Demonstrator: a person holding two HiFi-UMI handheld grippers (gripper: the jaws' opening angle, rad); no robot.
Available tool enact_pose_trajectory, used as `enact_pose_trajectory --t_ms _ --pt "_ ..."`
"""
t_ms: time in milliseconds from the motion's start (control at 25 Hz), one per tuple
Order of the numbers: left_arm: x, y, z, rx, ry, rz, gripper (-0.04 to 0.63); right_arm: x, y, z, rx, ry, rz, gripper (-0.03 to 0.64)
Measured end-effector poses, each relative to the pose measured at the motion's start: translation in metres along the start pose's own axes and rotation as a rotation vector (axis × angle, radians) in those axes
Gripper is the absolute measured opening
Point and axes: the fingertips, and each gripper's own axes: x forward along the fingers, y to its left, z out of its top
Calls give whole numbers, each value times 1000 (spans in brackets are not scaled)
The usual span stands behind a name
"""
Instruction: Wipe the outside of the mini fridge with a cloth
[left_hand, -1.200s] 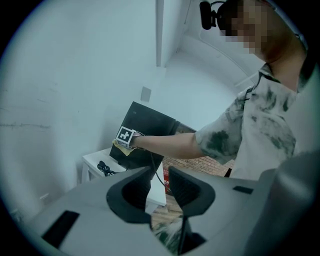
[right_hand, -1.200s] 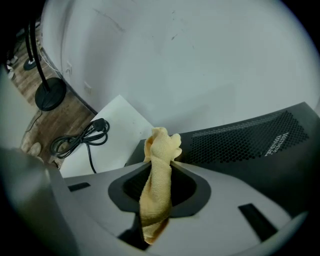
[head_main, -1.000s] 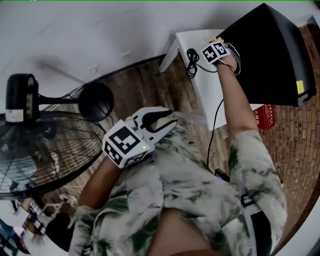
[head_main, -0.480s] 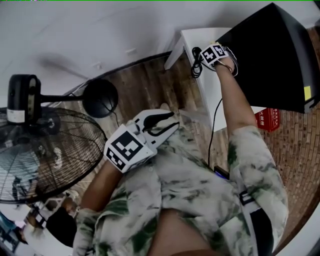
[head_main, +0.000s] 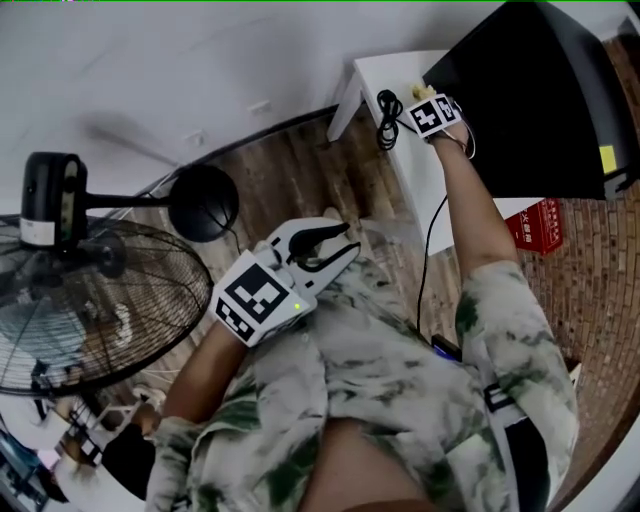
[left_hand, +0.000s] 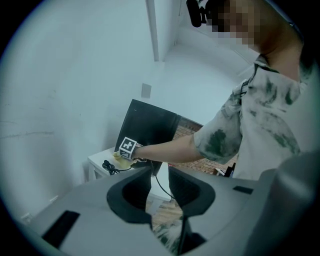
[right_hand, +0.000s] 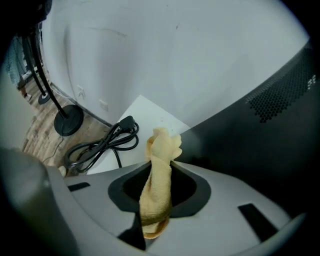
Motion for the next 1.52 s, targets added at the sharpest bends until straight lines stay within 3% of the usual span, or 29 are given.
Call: enact_pose_trajectory --t_ms 320,440,640,880,1000,1200,1520 --pt "-10 -43 -11 51 9 -71 112 -71 41 -50 195 -128 105 98" --pt "-9 -66 -20 62 17 -111 112 -108 68 -71 294 -234 175 98" --pt "-3 -95 -46 71 50 -189 112 -164 116 -131 427 -327 257 98" --pt "26 -135 -60 86 91 -234 112 -227 155 -202 496 -418 361 98" --pt "52 -157 -62 97 91 -227 99 -258 163 -232 469 -483 423 98" --pt "113 -201 -73 96 95 -174 55 -296 147 -310 521 -597 513 98" --pt "209 -299 -99 13 47 -55 31 -339 94 -445 492 -750 607 98"
